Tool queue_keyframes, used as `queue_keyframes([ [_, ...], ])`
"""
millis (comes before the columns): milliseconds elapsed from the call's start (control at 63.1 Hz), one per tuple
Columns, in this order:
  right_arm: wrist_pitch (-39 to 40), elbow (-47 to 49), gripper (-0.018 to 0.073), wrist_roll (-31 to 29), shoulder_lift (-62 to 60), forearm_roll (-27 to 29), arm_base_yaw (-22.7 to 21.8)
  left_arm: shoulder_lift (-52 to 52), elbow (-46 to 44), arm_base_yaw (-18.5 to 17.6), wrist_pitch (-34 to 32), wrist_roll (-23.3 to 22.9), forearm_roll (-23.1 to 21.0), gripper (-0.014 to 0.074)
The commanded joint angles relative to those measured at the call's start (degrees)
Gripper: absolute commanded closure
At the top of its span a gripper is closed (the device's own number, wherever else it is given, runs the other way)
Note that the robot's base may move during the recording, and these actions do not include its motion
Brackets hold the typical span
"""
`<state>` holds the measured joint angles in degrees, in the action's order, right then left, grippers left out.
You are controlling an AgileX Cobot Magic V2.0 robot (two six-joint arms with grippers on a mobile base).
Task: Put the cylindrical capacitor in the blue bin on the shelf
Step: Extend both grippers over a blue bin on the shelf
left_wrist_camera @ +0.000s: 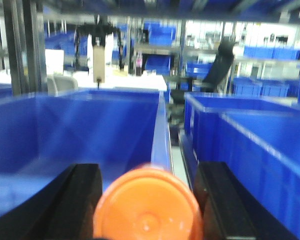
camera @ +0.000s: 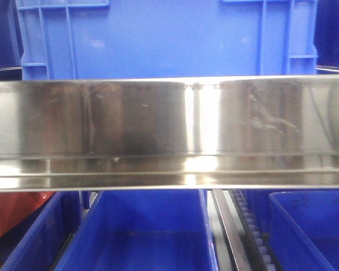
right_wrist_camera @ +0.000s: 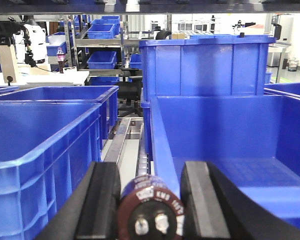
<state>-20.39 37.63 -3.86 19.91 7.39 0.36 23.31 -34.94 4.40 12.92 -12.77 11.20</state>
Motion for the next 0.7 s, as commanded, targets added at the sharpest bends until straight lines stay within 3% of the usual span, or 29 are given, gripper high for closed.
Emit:
queue_keyframes([
  [0,1.52,-0.02,0.0728,-0.11,-0.18,0.05,0.15,0.34,0.17,0.01,1.06,-0.34,-0.18,0.0708],
  [681,1.52,-0.02,0.0728,-0.11,-0.18,0.05,0.15,0.34,0.17,0.01,1.06,-0.34,-0.18,0.0708],
])
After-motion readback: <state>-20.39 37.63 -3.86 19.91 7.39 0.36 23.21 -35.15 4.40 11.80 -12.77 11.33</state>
